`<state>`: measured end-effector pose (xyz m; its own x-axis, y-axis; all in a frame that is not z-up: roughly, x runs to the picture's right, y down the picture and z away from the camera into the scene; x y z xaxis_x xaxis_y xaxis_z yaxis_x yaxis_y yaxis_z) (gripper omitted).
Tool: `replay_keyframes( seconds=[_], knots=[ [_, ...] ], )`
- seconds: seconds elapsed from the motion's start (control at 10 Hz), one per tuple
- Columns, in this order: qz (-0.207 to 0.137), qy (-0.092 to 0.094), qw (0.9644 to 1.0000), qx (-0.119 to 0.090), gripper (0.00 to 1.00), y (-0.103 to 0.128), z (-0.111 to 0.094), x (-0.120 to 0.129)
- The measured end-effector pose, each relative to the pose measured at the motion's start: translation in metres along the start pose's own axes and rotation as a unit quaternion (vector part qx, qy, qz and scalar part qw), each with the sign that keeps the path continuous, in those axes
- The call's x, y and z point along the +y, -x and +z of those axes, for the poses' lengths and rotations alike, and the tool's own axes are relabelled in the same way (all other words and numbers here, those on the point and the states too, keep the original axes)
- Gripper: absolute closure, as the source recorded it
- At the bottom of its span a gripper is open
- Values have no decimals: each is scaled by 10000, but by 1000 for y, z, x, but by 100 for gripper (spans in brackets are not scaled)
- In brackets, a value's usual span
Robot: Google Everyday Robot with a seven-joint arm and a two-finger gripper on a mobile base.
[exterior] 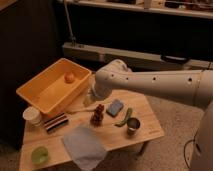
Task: Place fork in metal cup
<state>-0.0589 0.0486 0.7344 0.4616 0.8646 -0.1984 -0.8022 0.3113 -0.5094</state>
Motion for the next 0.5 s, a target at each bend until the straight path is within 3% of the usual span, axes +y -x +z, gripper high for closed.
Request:
replay_keyframes(
  seconds=[0.2, 0.5],
  knots=[
    [-186, 87, 9995, -256, 35, 3, -5, -10],
    [-348, 43, 9994, 20, 35, 8, 6, 0]
  ],
)
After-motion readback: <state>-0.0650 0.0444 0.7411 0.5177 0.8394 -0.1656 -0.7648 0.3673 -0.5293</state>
